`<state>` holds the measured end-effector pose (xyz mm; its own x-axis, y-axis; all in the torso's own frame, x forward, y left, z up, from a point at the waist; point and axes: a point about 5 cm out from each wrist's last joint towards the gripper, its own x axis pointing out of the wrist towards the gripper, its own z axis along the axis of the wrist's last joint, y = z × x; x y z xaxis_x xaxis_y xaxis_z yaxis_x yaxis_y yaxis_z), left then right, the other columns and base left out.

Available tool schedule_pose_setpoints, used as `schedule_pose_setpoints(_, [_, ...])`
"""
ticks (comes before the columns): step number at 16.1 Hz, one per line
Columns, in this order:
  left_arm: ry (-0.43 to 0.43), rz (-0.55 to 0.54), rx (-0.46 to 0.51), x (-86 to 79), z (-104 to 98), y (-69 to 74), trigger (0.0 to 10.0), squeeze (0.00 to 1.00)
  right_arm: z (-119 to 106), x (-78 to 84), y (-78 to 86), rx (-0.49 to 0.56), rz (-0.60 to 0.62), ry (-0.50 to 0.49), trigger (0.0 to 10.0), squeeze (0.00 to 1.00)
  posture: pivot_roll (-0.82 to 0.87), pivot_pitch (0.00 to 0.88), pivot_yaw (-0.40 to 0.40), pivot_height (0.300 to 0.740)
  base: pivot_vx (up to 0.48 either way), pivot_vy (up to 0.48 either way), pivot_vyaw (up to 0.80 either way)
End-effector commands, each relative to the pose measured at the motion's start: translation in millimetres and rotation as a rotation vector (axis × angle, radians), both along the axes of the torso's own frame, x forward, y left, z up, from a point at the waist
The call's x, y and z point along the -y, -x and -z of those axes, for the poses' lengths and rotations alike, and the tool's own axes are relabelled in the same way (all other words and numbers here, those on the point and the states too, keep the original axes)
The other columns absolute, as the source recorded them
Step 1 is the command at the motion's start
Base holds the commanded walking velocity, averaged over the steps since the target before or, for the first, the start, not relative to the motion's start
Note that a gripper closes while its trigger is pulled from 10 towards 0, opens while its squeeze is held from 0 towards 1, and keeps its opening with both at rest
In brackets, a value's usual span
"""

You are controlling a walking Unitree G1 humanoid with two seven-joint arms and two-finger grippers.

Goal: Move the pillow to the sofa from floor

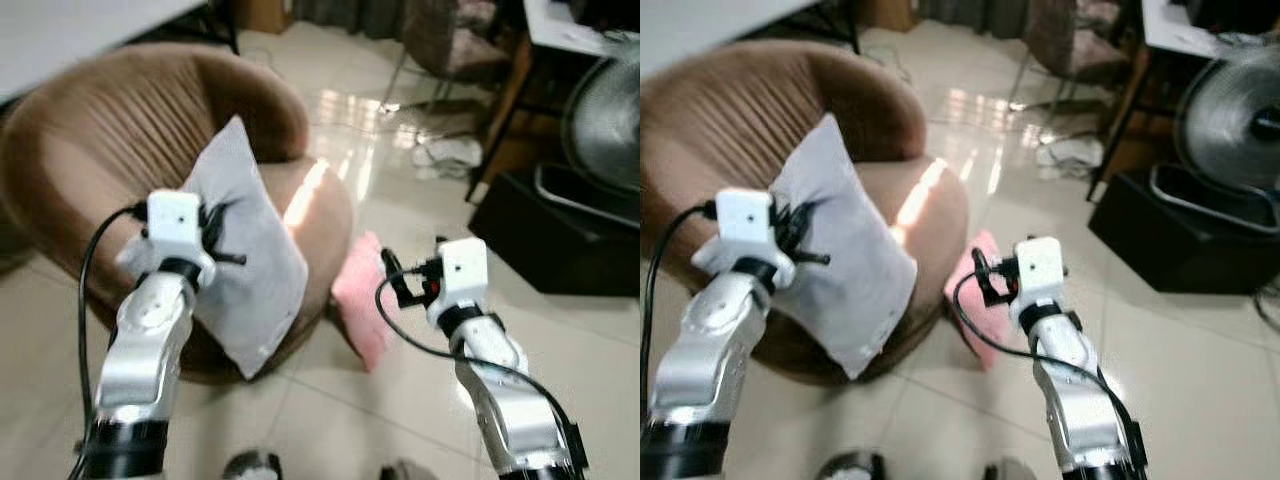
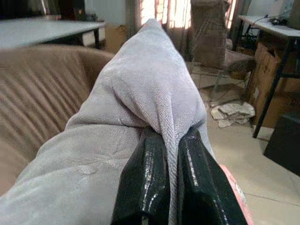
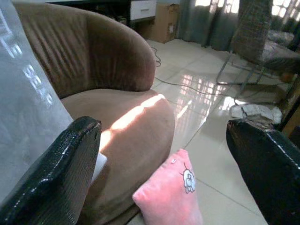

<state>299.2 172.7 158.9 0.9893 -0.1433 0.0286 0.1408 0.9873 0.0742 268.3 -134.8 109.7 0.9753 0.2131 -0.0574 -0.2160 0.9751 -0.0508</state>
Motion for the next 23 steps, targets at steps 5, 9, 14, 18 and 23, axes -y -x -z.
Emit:
schedule_pose_setpoints(5, [-0.022, 0.098, 0.048, 22.8, -6.9, -12.3, 10.0, 0.00, 17.9, 26.4, 17.2, -0.088, 0.186, 0.044, 10.0, 0.00, -0.09, 0.024, 0.085, 0.740, 0.000, 0.000, 0.00])
schedule_pose_setpoints(9, [-0.034, 0.092, 0.035, 18.7, -0.4, -11.4, 10.0, 0.00, 20.4, 24.0, 17.1, -0.102, 0.159, 0.088, 10.0, 0.00, -0.08, 0.027, 0.071, 0.740, 0.218, 0.000, 0.00])
schedule_pose_setpoints(14, [-0.021, 0.045, -0.005, 6.2, 11.5, -5.5, 10.0, 0.00, 19.1, 18.6, 15.4, -0.096, 0.125, 0.089, 10.0, 0.00, -0.07, 0.031, 0.052, 0.740, 0.331, 0.000, 0.00])
schedule_pose_setpoints(18, [-0.025, 0.052, -0.004, 8.4, 11.6, -5.0, 10.0, 0.00, 19.0, 17.8, 16.3, -0.092, 0.117, 0.107, 10.0, 0.00, -0.07, 0.032, 0.057, 0.740, 0.367, 0.000, 0.00])
schedule_pose_setpoints(23, [-0.031, 0.058, -0.006, 8.9, 12.6, -5.3, 10.0, 0.00, 19.5, 17.4, 17.7, -0.087, 0.109, 0.123, 10.0, 0.00, -0.07, 0.030, 0.063, 0.740, 0.370, 0.000, 0.00])
